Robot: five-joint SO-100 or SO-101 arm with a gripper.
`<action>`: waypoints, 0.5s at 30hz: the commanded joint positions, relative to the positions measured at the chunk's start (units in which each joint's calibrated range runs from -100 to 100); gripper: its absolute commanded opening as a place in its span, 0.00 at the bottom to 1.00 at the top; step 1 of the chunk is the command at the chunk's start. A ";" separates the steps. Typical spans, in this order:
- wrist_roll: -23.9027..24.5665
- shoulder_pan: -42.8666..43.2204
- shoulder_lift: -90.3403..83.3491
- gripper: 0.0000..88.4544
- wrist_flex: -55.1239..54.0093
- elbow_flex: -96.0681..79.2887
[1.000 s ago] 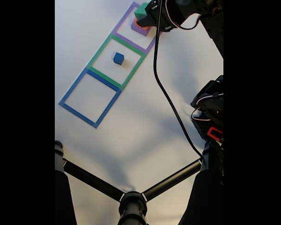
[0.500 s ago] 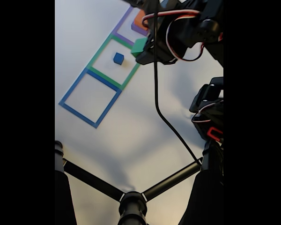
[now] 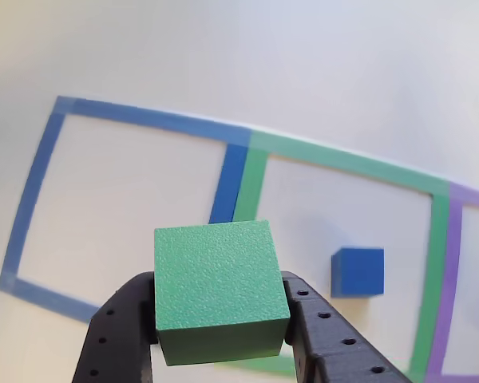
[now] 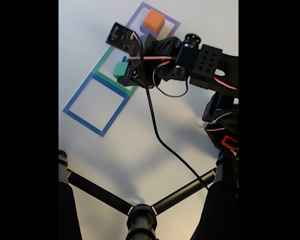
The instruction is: Tower of hanoi
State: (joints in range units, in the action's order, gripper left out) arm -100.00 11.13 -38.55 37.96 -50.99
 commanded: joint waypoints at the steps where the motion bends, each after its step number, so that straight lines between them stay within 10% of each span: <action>1: 0.00 1.10 2.81 0.08 -19.06 -5.67; 15: 0.00 4.76 25.24 0.09 -51.92 -9.85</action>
State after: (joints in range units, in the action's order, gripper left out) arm -99.25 14.13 -15.43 -7.89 -61.74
